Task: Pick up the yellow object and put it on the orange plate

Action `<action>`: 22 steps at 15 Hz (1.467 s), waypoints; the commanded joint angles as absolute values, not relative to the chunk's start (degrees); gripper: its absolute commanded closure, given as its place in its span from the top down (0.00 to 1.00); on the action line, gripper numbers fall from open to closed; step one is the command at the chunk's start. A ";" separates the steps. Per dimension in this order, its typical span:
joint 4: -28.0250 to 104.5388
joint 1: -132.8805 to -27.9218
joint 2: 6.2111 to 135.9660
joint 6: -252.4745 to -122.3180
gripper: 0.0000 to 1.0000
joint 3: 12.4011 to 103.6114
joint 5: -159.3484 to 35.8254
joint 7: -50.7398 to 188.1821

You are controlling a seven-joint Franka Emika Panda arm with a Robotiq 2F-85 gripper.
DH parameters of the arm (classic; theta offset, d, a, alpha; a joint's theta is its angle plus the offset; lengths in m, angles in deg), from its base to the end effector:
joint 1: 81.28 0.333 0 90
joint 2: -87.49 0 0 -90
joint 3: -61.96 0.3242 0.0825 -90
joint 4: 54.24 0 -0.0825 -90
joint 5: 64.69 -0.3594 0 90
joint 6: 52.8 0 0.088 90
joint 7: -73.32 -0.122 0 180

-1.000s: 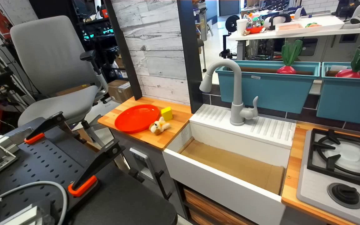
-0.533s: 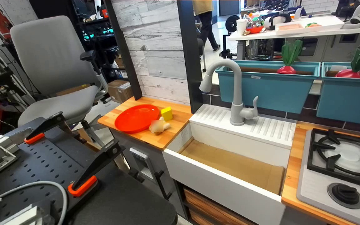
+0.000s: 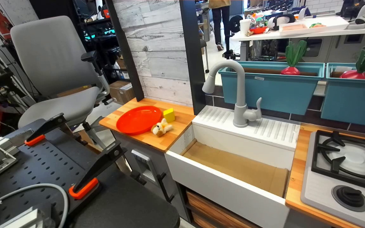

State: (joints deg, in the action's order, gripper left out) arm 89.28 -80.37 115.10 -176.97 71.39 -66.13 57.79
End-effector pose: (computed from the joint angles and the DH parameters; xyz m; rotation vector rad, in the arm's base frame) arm 0.3806 0.0737 0.4650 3.1049 -0.1810 0.2296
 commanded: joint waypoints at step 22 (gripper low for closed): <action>71.45 -82.15 66.25 -206.27 1.00 62.92 -72.86 62.49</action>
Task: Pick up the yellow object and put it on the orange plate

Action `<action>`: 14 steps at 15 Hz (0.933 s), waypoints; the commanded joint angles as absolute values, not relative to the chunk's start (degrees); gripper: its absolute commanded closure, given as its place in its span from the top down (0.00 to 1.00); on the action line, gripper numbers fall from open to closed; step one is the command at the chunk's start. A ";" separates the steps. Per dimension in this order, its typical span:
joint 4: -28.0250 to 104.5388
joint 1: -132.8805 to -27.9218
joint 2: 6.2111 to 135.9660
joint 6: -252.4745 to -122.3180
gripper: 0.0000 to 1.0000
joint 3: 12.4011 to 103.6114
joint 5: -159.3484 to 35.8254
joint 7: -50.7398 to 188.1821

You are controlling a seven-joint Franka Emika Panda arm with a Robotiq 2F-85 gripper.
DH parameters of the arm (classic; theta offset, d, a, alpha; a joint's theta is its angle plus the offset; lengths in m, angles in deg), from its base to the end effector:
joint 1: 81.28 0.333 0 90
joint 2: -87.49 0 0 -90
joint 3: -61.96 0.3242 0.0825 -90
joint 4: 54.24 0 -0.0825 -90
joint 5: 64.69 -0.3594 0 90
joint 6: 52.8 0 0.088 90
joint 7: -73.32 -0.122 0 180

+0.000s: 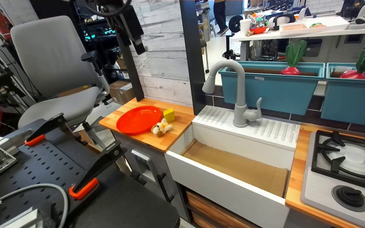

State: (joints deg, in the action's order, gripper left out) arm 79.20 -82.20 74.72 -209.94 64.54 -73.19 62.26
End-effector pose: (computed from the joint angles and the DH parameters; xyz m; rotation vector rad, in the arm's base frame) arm 0.5297 0.0104 0.2749 -2.9952 0.4487 -0.2733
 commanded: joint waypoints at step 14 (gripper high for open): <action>65.19 -84.16 55.33 -209.04 1.00 64.27 -79.13 63.06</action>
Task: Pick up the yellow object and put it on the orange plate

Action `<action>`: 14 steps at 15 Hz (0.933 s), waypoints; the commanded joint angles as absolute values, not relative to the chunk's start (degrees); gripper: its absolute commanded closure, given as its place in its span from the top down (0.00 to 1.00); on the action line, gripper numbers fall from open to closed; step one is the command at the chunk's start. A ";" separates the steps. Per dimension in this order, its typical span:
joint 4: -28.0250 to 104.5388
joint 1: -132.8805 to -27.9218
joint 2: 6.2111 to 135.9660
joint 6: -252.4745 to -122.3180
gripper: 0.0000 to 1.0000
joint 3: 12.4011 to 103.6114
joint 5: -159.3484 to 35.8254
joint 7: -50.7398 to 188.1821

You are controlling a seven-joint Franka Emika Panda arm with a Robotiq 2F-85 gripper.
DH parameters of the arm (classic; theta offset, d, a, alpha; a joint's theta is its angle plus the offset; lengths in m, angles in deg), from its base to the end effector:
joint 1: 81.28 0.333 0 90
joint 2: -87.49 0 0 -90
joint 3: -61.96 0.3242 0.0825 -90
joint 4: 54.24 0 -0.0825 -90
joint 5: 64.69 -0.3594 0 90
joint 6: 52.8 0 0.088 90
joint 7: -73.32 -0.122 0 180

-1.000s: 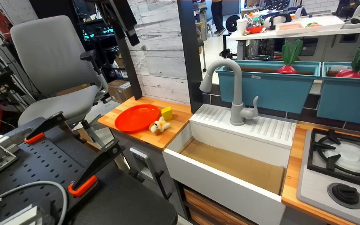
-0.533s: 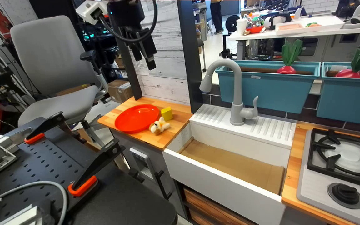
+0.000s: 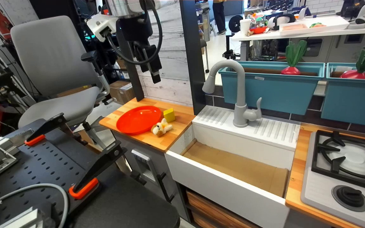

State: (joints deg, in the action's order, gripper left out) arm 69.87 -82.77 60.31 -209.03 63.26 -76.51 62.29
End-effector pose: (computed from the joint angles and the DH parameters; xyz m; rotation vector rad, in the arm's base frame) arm 0.5641 -0.0083 0.1938 -2.9748 0.5785 -0.1140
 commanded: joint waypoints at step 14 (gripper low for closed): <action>46.42 -83.31 34.14 -206.54 1.00 64.69 -79.21 59.35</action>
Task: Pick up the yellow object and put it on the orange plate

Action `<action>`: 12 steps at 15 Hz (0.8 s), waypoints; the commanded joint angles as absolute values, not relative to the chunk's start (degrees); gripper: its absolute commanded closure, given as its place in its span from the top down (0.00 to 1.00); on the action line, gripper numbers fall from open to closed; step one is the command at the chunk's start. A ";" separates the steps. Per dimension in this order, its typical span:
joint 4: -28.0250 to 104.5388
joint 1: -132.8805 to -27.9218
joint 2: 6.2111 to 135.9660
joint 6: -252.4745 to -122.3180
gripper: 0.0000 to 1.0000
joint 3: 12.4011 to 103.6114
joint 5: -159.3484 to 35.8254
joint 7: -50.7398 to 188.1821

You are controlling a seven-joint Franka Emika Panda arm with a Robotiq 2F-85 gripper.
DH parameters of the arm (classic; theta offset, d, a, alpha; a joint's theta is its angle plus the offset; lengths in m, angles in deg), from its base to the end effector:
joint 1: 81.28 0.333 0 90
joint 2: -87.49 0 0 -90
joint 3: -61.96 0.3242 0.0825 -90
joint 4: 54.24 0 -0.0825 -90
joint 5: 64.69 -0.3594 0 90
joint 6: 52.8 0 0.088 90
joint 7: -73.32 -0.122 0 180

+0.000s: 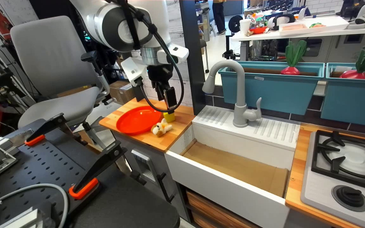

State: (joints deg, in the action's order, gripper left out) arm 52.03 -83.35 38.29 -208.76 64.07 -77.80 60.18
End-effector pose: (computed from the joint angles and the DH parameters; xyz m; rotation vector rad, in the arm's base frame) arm 0.6120 -0.0070 0.0682 -2.9437 0.6743 0.0110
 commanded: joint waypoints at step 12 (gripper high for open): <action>37.63 -83.93 27.16 -205.79 0.27 65.50 -78.97 59.27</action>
State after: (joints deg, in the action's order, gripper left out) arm 39.97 -83.23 28.13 -207.18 65.00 -77.81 58.32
